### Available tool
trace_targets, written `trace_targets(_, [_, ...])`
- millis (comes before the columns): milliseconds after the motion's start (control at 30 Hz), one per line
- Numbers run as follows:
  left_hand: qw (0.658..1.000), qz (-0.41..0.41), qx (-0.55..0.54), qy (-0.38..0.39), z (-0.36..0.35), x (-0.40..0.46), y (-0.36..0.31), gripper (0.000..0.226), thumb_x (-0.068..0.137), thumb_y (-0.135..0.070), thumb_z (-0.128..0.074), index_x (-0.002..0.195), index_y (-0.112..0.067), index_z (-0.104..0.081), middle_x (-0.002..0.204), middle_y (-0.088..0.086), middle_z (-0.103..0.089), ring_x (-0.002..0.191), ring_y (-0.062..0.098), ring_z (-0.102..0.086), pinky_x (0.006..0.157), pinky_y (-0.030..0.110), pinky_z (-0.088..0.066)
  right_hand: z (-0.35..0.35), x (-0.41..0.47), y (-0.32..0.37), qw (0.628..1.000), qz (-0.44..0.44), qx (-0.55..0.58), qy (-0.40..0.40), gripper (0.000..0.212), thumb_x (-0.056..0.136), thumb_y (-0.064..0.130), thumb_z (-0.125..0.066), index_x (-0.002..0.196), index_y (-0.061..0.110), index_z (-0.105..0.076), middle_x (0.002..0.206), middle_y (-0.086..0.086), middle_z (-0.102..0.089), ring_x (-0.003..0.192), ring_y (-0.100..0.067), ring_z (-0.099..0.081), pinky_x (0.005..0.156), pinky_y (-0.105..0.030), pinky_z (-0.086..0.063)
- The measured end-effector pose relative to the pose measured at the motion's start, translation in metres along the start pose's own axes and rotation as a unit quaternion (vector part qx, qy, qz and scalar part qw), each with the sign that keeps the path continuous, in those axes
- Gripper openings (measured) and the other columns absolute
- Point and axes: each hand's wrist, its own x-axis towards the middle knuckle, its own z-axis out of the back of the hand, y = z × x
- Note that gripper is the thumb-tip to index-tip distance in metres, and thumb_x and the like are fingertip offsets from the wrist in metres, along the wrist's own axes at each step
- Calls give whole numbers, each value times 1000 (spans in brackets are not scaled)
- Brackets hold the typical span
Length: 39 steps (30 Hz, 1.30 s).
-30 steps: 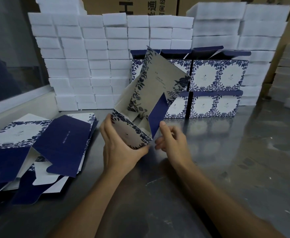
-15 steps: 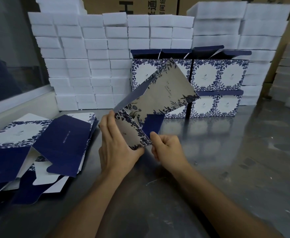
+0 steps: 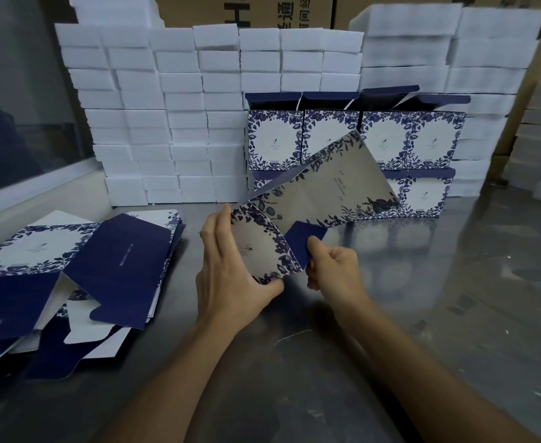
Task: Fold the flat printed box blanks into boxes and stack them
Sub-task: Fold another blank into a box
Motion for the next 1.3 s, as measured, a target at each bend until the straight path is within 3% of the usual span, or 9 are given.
trace_targets(133, [1000, -3, -6, 7, 1, 0, 2, 133, 42, -50, -84, 151, -26, -11, 149, -8, -17, 127, 21, -41, 75, 44, -52, 0, 1, 0, 1000, 5, -20, -8, 49, 101, 15, -50, 53, 9, -43, 52, -9, -36, 49, -19, -30, 53, -31, -30])
trace_targets(267, [1000, -1, -19, 19, 2, 1, 1, 130, 43, -54, -77, 152, -27, -11, 149, -9, -16, 128, 21, -42, 77, 45, -53, 0, 1, -1, 1000, -10, 6, -13, 62, 105, 27, -49, 44, 19, -38, 45, -1, -37, 43, -14, -31, 48, -27, -32])
trace_targets(400, [999, -2, -27, 35, 4, 1, -1, 132, 44, -51, -83, 151, -27, -10, 149, -11, -16, 130, 20, -41, 80, 46, -54, 4, 3, 0, 998, -18, 39, -46, 58, 105, 31, -49, 50, 17, -37, 43, 4, -37, 40, -10, -32, 41, -20, -33])
trace_targets(567, [998, -4, -39, 48, 8, 0, -6, 128, 46, -56, -80, 151, -27, -12, 150, -13, -17, 132, 16, -38, 83, 51, -55, 10, 8, 2, 997, -34, 27, -59, 70, 99, 15, -48, 30, 19, -40, 39, 4, -38, 36, -10, -33, 47, -29, -33])
trace_targets(667, [998, -5, -47, 49, 9, 0, -8, 127, 47, -55, -79, 151, -26, -13, 149, -13, -17, 133, 16, -37, 83, 51, -55, 11, 8, 3, 997, -35, 31, -65, 71, 99, 16, -49, 29, 19, -38, 39, 5, -36, 35, -10, -31, 46, -28, -32])
trace_targets(867, [996, -17, -62, 58, 10, 0, -9, 126, 48, -58, -78, 151, -26, -14, 149, -14, -19, 133, 15, -38, 84, 49, -55, 14, 8, 4, 989, -56, 81, -112, 52, 103, 25, -48, 54, 19, -34, 44, 6, -33, 41, -10, -28, 42, -23, -28])
trace_targets(1100, [995, -26, -70, 66, 11, 0, -10, 127, 48, -59, -80, 152, -28, -13, 150, -13, -20, 133, 14, -40, 86, 48, -56, 17, 10, 8, 982, -79, 87, -151, 46, 98, 17, -45, 54, 16, -32, 44, 1, -32, 41, -13, -27, 41, -25, -26])
trace_targets(1200, [996, -17, -74, 56, 9, -1, -10, 127, 48, -58, -84, 151, -28, -16, 148, -12, -22, 130, 12, -42, 87, 44, -55, 15, 8, 6, 986, -52, 83, -134, 43, 102, 23, -47, 60, 13, -42, 53, -2, -46, 49, -16, -41, 45, -22, -37])
trace_targets(1300, [996, -21, -67, 47, 9, 0, -8, 127, 48, -64, -83, 150, -26, -18, 147, -11, -23, 127, 9, -41, 86, 31, -49, 9, 7, 4, 995, -23, 53, -76, 36, 105, 35, -44, 76, 16, -52, 61, 8, -65, 55, -3, -62, 62, -27, -50])
